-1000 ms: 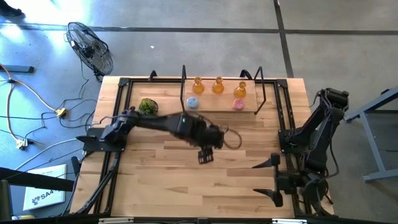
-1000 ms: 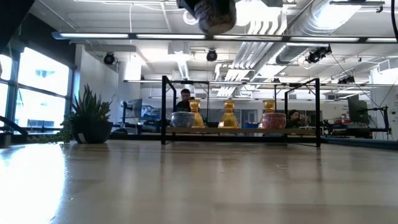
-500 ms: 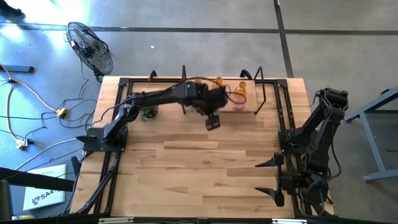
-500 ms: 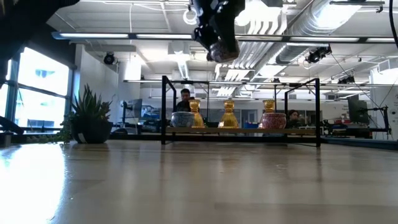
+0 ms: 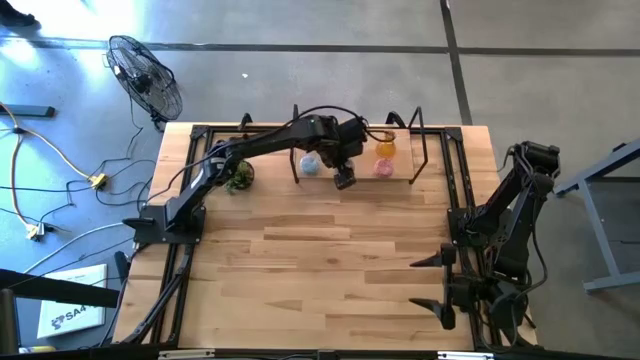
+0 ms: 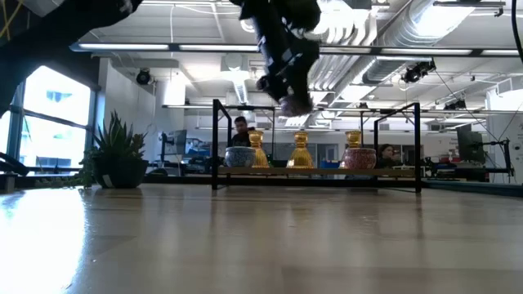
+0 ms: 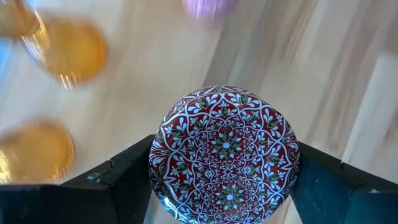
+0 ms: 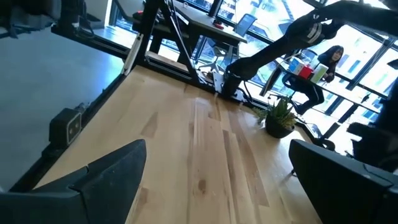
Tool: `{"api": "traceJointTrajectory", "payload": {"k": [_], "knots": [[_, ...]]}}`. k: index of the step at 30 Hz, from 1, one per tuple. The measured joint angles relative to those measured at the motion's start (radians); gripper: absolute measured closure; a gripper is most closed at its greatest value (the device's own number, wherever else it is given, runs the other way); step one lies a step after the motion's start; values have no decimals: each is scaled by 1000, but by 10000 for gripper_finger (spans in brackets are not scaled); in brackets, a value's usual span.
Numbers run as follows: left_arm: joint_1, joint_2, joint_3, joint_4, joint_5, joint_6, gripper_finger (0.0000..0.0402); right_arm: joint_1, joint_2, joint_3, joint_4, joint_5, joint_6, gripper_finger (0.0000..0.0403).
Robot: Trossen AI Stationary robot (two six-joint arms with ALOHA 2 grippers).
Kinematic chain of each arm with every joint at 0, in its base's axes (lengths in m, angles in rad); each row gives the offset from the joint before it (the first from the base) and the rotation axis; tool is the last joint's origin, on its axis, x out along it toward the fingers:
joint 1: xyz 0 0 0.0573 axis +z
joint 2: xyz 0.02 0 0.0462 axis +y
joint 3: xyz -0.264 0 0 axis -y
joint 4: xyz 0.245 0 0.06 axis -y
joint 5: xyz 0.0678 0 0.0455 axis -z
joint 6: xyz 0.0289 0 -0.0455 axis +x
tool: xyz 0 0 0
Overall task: Pick & Place candle stick holders
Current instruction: Put the red scented candle on the shelf aligned with the blue and pink scented candles
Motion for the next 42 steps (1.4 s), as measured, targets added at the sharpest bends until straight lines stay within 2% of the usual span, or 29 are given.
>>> {"api": "traceJointTrajectory", "payload": {"k": [8, 22, 42], "knots": [[48, 69, 2, 57, 37, 23, 110, -12, 0, 0, -40, -2, 23, 13], [92, 144, 0, 87, 63, 42, 110, -26, 0, 0, -178, -8, 175, 13], [102, 187, 1, 121, 72, 47, 110, -26, 0, 0, -198, -9, 191, 13]]}}
